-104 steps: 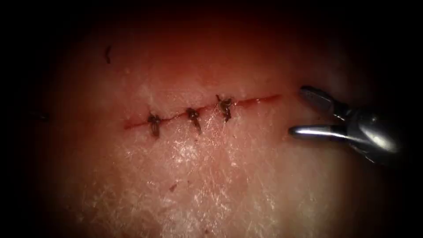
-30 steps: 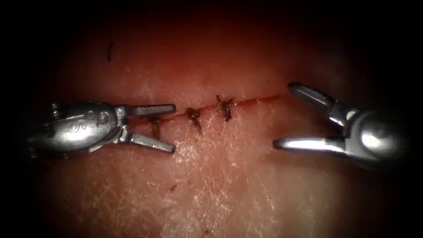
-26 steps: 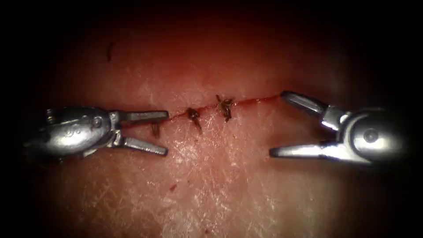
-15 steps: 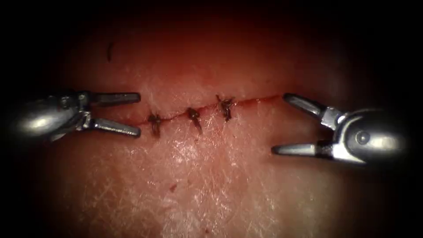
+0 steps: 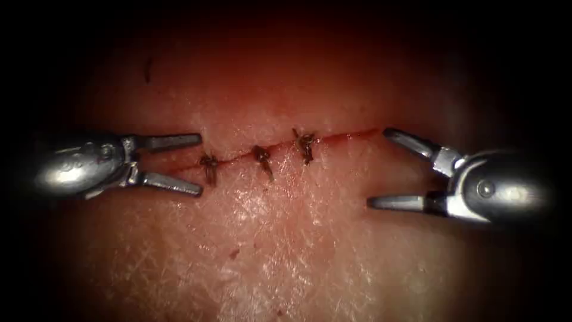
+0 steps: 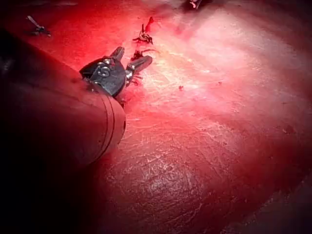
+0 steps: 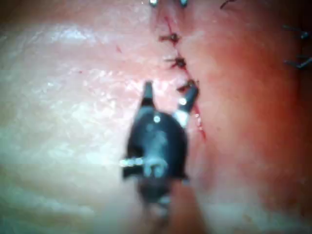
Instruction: Wound Closure
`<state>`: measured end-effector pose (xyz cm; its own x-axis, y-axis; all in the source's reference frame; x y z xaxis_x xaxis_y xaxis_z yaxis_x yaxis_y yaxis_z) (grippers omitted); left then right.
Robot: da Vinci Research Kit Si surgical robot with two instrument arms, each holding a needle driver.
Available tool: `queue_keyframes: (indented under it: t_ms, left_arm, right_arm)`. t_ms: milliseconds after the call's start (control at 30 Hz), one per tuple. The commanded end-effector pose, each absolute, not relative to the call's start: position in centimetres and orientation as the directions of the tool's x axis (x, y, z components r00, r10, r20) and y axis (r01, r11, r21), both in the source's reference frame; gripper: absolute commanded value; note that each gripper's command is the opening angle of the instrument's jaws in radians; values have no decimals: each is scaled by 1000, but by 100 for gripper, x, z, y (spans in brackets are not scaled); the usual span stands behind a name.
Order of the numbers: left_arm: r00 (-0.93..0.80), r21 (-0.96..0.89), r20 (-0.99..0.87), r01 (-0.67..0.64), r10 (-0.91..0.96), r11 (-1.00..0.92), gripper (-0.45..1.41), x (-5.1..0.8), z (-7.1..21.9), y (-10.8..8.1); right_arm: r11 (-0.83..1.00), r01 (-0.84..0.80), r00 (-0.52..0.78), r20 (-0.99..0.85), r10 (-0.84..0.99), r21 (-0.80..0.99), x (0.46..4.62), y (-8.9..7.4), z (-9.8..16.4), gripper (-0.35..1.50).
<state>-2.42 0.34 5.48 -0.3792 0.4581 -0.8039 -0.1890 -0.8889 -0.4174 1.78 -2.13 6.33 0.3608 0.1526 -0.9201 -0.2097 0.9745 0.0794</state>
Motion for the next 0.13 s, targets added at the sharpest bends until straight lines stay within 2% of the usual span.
queue_keyframes:
  t_ms: [33,133]
  left_arm:
    - [-378,-419,-804,-188,459,-888,47,-247,555,31]
    - [-378,-415,-807,-184,454,-891,47,-248,555,31]
  right_arm:
    - [975,-208,358,-921,153,81,183,-217,639,129]
    - [975,-207,358,-921,153,81,181,-217,639,129]
